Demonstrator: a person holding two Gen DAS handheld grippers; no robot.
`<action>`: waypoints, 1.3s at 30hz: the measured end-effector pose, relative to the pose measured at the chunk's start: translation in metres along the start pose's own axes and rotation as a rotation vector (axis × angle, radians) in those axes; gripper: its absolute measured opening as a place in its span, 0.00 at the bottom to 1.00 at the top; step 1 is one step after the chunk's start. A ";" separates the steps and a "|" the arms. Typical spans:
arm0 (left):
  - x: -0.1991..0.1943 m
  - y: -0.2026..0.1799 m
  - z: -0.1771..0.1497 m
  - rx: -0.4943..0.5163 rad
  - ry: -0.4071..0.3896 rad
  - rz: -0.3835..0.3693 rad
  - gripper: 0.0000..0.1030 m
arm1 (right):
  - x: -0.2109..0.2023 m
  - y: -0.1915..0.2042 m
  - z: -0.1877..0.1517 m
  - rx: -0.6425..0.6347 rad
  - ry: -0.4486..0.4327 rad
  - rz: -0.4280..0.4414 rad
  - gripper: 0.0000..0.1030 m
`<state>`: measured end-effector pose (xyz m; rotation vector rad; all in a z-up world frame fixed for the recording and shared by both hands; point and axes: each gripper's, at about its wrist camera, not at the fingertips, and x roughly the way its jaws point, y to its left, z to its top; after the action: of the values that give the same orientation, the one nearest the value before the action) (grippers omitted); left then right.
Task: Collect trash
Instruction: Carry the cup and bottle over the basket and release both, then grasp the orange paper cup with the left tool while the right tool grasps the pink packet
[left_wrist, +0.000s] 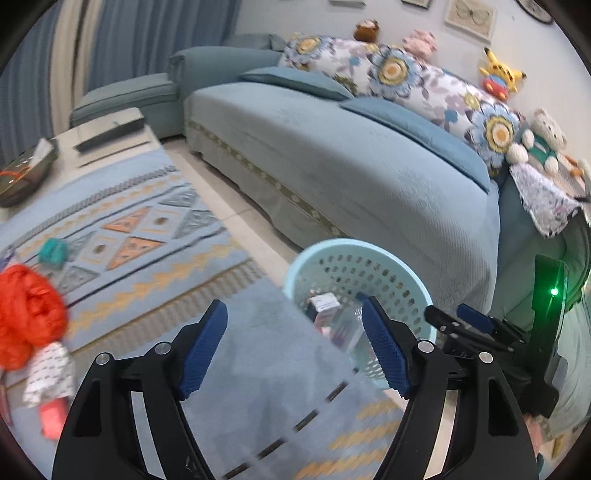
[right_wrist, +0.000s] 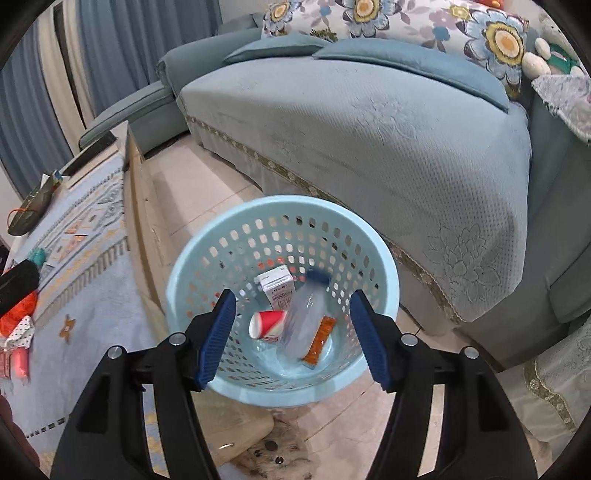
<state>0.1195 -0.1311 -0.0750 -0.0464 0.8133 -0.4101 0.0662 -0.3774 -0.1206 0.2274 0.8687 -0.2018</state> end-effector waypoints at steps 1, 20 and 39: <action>-0.010 0.008 0.000 -0.014 -0.014 0.009 0.71 | -0.004 0.004 0.001 -0.005 -0.005 0.009 0.59; -0.170 0.223 -0.011 -0.274 -0.204 0.443 0.82 | -0.063 0.221 -0.013 -0.393 -0.154 0.242 0.59; -0.163 0.332 -0.051 -0.324 -0.058 0.467 0.60 | -0.005 0.302 -0.077 -0.554 -0.146 0.244 0.58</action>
<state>0.0958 0.2417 -0.0613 -0.1650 0.7986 0.1657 0.0876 -0.0664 -0.1300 -0.1978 0.7137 0.2488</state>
